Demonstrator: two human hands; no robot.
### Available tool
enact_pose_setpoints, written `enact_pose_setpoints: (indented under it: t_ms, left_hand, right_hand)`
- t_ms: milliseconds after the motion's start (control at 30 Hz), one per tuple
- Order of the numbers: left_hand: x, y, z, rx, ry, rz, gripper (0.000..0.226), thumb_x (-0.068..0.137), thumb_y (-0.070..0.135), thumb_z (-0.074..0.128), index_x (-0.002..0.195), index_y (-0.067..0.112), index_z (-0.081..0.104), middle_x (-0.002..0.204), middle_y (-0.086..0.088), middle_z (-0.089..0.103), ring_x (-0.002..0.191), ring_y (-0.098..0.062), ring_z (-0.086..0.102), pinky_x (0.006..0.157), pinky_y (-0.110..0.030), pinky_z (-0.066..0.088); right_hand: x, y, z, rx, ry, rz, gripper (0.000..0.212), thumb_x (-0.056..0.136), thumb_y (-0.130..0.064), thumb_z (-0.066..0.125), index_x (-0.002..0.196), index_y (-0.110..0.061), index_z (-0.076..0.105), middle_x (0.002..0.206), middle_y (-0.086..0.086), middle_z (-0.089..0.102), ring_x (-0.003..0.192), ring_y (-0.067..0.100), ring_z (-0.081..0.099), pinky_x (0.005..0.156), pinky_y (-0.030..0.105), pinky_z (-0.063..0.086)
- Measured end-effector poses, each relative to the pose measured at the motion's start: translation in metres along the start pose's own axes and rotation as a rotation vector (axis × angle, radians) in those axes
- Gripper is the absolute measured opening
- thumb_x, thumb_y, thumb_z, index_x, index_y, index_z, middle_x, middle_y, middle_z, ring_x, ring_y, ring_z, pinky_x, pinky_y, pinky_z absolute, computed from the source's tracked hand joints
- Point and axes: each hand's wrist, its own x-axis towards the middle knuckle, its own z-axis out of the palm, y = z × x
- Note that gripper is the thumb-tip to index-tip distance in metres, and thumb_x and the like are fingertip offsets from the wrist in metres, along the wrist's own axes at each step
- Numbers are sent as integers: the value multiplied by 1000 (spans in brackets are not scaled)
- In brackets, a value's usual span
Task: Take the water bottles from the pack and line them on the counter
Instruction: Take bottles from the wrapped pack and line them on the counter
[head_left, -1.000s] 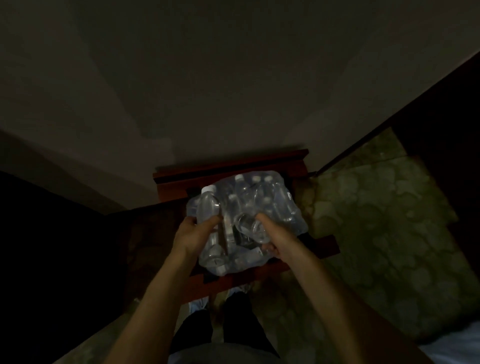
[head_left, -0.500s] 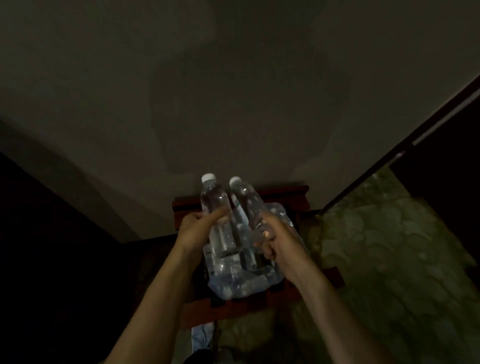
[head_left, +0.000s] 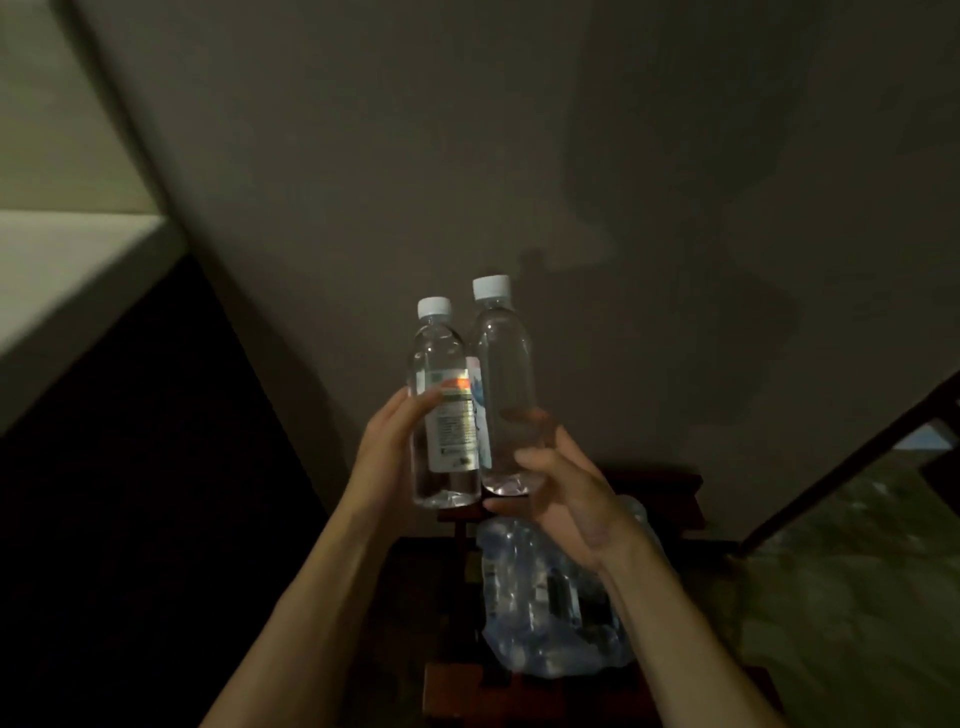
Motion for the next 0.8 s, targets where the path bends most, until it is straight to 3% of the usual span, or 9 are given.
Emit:
enact_pose_setpoints:
  t_ms: [67,133,200,267,433,600,700,800]
  left_hand:
    - [-7,11,-6,38,19,53,49,88,55,56,122,20,63,108,-8,74,94,-23,74,68,-32,61]
    - [-13,25,-16,46,40,115,59,81,60,63,125,21,59,111,-8,74,95,-23,74,71,-33,61]
    - [-19,42,-31,76,94,158,78,63,62,77,125,20,55,113,-6,72,94,-18,75,71,-31,61]
    - [-27,60,-53,137,170,211,82,54,58,84,120,21,53,109,1,71,89,-10,74,66,-23,59]
    - [-57,115,-124,111,129,346,43,68,38,85,103,19,69,96,-9,76,84,-26,75,71,-33,60]
    - [-96,176,-199,87,-43,475,20,86,18,70,106,14,73,94,-5,78,84,-16,75,71,-24,59]
    - [-112,202,-239,111,-58,475,17,91,12,61,107,12,67,86,-1,75,76,-11,72,62,-17,56]
    - [-118,221,-273,175,-96,460,35,85,35,69,116,23,60,96,4,74,80,-4,73,60,-12,54]
  right_hand:
    - [6,-8,31,-109,51,-30,45,68,-34,83,111,-31,67,110,3,73,99,23,71,63,36,58]
    - [13,-13,61,-193,94,-78,49,58,-44,88,103,-34,69,105,1,75,96,22,73,60,34,57]
    - [19,-17,90,-228,86,-132,56,60,-43,86,109,-31,64,107,1,74,96,23,73,63,36,58]
    - [23,-15,118,-245,70,-171,60,62,-41,84,115,-27,59,108,2,74,95,24,73,64,38,58]
    - [35,11,192,-51,-7,-241,42,73,-27,74,113,-17,66,102,10,75,88,24,73,61,35,60]
    - [43,41,282,-88,36,-318,53,75,-23,69,123,-1,61,104,15,73,91,27,71,69,34,58]
    - [45,55,334,-131,-23,-381,37,72,-21,73,108,-17,70,99,8,75,89,24,73,70,33,59]
    - [50,63,378,-149,-82,-409,42,66,-28,80,107,-27,72,109,8,73,101,28,71,77,37,58]
